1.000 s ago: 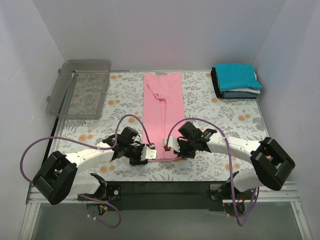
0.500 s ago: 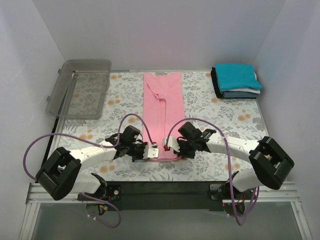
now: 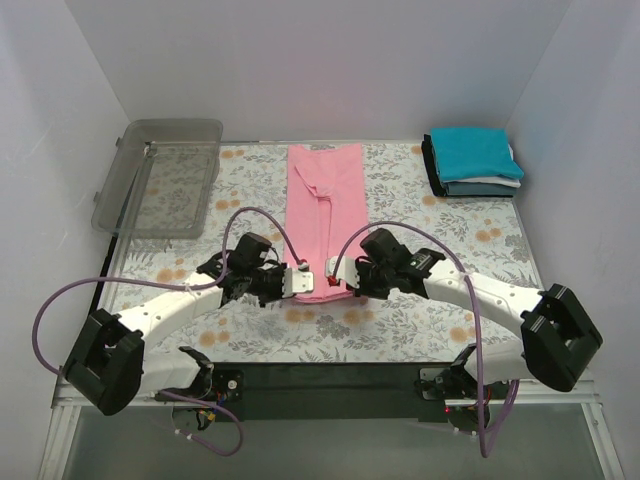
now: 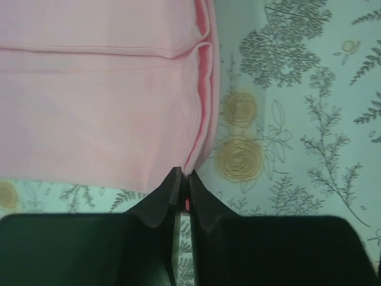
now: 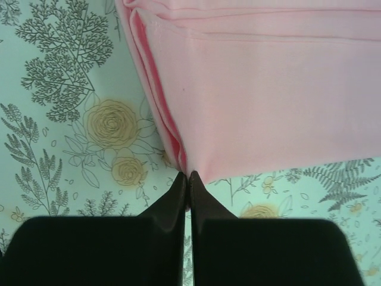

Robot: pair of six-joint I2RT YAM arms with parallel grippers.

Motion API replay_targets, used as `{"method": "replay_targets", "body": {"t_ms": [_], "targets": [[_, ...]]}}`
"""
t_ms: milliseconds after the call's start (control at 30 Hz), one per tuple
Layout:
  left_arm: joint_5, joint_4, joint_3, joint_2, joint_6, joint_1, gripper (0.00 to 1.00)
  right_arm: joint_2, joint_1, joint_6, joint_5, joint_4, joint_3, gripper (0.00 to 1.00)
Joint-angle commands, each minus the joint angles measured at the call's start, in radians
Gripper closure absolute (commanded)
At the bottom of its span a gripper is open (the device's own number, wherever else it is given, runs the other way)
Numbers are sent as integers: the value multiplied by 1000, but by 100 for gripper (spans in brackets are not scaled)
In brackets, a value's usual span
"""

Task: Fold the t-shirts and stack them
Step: Fold the tshirt

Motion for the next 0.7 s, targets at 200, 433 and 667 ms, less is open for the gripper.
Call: {"method": "replay_targets", "body": {"t_ms": [200,433,667], "targets": [[58,49,234,132,20,159,100,77,-85,-123,9,-18,174,99],[68,139,376,320,55,217,100,215,-200,-241,-14,-21,344,99],[81,213,501,477,67,286,100,390,-268,-322,-36,-21,499,99]]}}
